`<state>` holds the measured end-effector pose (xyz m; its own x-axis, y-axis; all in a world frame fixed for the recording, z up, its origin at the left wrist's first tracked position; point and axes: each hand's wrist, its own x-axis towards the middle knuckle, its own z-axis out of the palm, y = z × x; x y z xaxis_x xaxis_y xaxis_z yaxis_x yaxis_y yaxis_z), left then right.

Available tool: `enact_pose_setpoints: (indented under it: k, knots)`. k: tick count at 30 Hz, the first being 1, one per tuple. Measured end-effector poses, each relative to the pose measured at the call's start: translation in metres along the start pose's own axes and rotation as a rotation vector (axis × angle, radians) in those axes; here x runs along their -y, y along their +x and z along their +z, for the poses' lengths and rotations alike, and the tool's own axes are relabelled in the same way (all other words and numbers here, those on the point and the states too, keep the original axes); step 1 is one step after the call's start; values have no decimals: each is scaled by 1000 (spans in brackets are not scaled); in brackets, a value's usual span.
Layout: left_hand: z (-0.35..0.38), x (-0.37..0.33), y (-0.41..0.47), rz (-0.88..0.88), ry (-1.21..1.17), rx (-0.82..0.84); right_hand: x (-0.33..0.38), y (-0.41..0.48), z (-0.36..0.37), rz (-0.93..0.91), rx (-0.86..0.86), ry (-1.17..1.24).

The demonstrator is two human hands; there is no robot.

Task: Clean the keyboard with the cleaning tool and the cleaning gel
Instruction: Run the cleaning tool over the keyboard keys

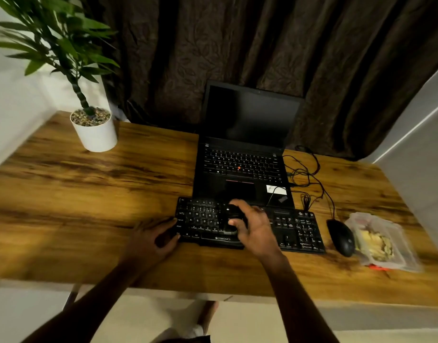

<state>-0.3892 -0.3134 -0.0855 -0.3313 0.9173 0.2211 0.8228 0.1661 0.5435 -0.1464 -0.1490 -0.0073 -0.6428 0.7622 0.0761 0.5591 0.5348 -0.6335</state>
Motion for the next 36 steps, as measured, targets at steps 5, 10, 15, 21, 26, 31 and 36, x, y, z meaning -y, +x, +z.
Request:
enact_pose_setpoints:
  k: [5, 10, 15, 21, 26, 31, 36]
  knots:
    - [-3, -3, -1, -36, -7, 22, -26, -12, -26, 30, -46, 17]
    - [-4, -5, -1, -35, -24, 32, -28, -12, -21, 56, -86, -68]
    - [-1, -4, -1, -34, 3, 29, 8, 2, 14, -31, -3, -2]
    - [-3, -3, 0, -27, 18, 12, -3, -1, -2, -15, -14, -7]
    - [1, 0, 0, -43, 8, 28, -24, -10, -18, 45, -60, -114]
    - [4, 3, 1, -51, 10, 31, 2, 2, 15, -28, -29, -19]
    - [4, 1, 0, -44, 11, -9, 14, 8, 19, -83, -35, 104]
